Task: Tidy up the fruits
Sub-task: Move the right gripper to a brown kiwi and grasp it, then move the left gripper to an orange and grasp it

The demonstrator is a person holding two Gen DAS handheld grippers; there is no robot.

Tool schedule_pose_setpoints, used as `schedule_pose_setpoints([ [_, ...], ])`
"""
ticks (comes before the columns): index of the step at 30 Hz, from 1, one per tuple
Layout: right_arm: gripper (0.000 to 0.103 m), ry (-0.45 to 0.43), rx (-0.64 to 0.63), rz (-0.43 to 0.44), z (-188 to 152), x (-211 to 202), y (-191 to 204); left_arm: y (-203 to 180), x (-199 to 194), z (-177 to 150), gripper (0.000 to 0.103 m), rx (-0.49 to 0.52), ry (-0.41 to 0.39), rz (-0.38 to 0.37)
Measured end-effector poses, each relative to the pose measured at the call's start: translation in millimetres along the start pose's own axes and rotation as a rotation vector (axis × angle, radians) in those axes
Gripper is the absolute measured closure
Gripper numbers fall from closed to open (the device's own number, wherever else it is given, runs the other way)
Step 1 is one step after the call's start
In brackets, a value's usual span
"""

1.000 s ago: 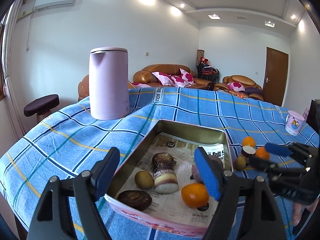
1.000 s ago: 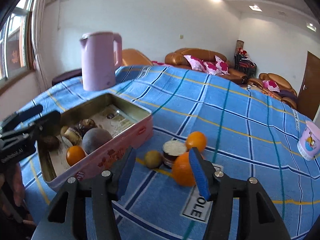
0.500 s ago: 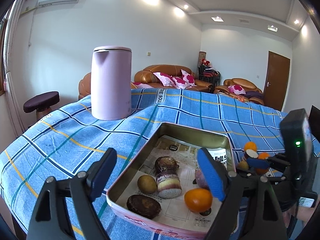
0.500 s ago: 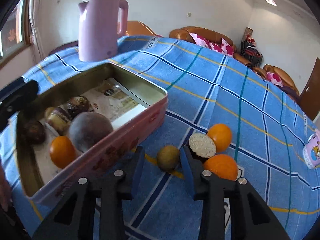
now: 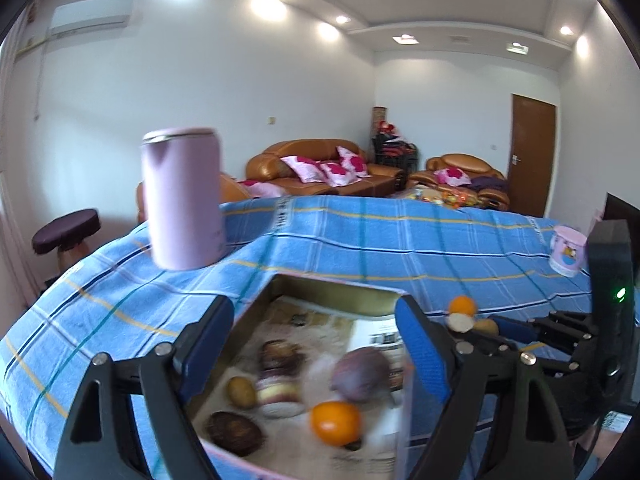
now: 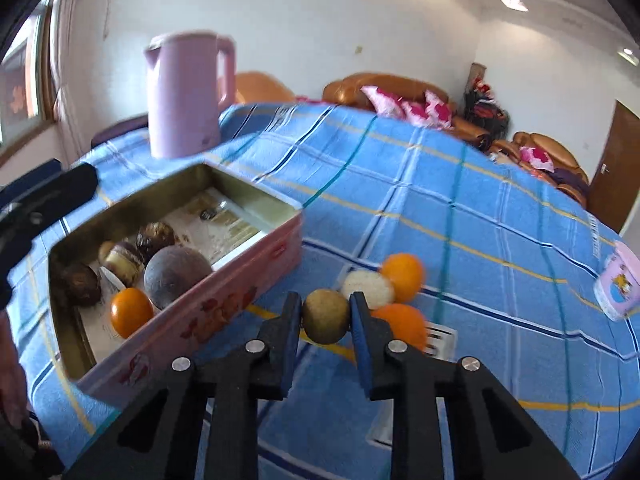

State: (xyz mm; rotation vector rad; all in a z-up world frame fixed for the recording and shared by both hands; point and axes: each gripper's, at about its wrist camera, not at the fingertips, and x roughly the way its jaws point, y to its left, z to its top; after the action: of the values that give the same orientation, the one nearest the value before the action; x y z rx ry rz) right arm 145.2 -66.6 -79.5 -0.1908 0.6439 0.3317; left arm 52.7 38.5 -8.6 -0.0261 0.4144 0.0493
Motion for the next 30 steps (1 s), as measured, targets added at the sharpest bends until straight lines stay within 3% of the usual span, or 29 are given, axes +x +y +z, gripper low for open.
schedule_pose_setpoints([
  [11, 0.077, -0.026, 0.172, -0.128, -19, -15, -85, -81, 29, -9, 0.018, 0.087, 0.113, -0.137],
  [22, 0.077, -0.022, 0.252, -0.138, -27, -18, -118, -130, 66, -17, 0.020, 0.127, 0.238, -0.228],
  [24, 0.077, -0.024, 0.255, -0.135, -27, -18, -119, -135, 71, -18, 0.025, 0.141, 0.264, -0.237],
  [26, 0.077, -0.026, 0.254, -0.136, -27, -18, -119, -139, 78, -21, 0.044, 0.150, 0.307, -0.255],
  [30, 0.077, -0.025, 0.258, -0.132, -27, -18, -119, -145, 84, -24, 0.051, 0.169, 0.357, -0.268],
])
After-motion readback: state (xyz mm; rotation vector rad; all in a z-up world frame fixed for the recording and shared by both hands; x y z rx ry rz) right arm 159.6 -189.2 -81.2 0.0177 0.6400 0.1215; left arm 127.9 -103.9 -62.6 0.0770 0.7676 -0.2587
